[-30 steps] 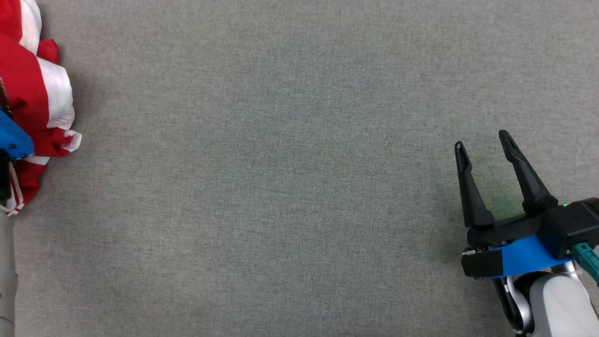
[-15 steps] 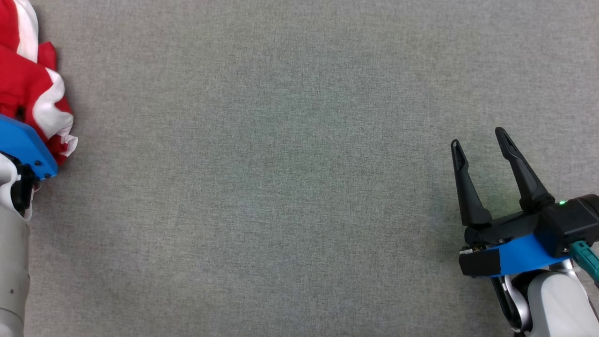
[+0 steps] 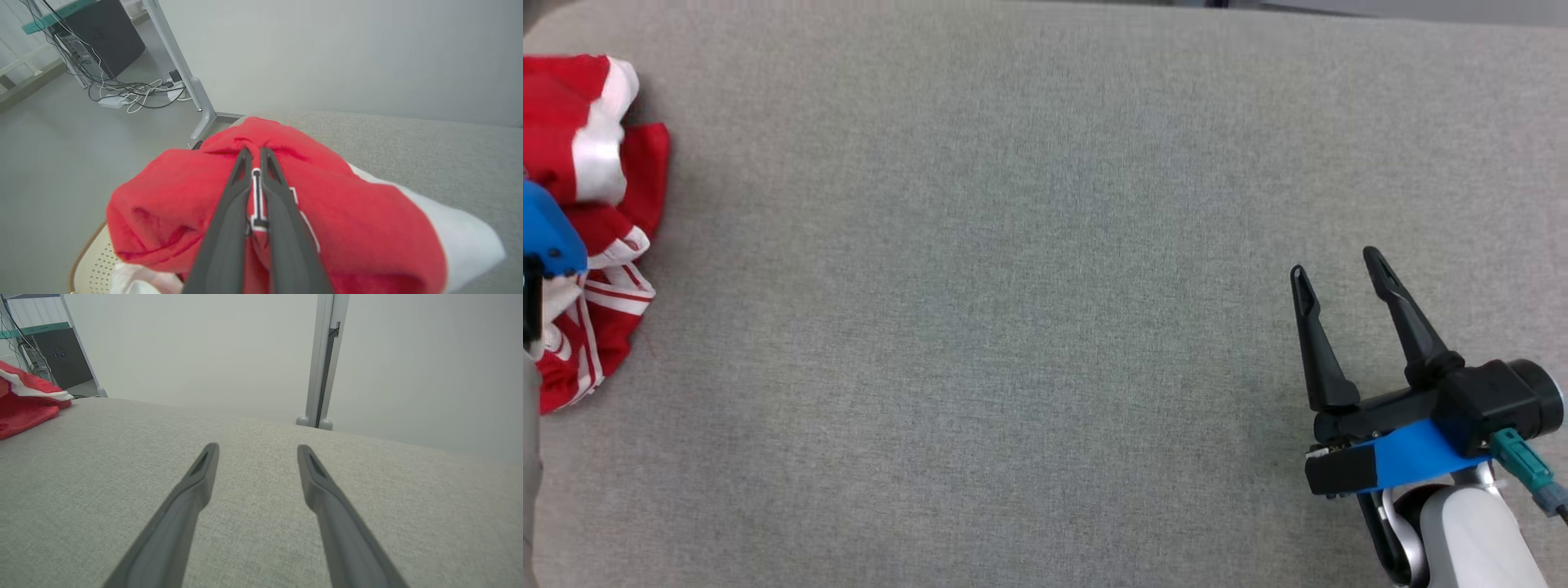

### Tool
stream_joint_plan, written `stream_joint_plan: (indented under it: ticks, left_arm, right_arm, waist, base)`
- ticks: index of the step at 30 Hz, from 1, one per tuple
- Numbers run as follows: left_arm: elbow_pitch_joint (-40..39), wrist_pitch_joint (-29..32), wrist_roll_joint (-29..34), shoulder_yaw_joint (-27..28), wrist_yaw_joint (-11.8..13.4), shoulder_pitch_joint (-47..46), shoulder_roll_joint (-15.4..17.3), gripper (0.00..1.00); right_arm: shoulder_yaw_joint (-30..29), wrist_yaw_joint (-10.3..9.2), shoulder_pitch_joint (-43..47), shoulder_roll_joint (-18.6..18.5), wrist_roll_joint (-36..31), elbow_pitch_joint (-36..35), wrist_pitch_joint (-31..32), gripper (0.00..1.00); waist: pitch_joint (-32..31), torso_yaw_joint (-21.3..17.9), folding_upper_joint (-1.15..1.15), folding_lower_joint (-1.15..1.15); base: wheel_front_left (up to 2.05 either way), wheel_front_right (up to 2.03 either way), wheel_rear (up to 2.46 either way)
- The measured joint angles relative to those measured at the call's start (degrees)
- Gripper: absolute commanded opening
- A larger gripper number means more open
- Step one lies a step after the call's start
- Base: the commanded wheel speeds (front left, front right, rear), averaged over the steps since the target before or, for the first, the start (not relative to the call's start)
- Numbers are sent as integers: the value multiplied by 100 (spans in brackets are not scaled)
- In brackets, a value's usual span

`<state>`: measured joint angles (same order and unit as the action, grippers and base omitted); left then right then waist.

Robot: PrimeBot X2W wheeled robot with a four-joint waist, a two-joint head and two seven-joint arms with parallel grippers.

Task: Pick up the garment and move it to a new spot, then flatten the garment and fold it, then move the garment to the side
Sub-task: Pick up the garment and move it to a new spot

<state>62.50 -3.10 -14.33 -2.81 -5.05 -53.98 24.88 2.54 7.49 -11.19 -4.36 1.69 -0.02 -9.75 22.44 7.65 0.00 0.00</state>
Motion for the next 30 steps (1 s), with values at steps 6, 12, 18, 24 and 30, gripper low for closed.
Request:
stream_joint_plan:
  ticks: [6, 12, 18, 24, 30]
  left_arm:
    - [-454, -369, 125, -181, -4, -187, -3, 0]
    - [-1180, -615, 260, -458, -82, -391, 2, 0]
    - [-2299, -552, 247, -713, -157, -620, -32, 0]
    - [-3590, -232, 175, -1047, -203, -681, -112, 0]
    - [-4529, 110, 143, -1411, -207, -689, -304, 0]
  right_arm:
    - [21, 0, 92, 59, 90, 279, -118, 100]
    - [64, 0, 146, 110, 192, 530, -274, 100]
    - [107, 0, 203, 134, 303, 676, -404, 100]
    - [221, 0, 199, 147, 550, 803, -479, 100]
    - [327, -1, 177, 147, 755, 907, -514, 100]
  waist:
    - [-404, -1, -1, 0]
    - [-746, -105, -1, 0]
    - [-918, -461, -2, -1]
    - [-928, -1043, -1, 0]
    - [-860, -1754, -1, 0]
  base:
    - [0, 0, 0]
    - [0, 0, 0]
    - [0, 0, 0]
    - [0, 0, 0]
    - [0, 0, 0]
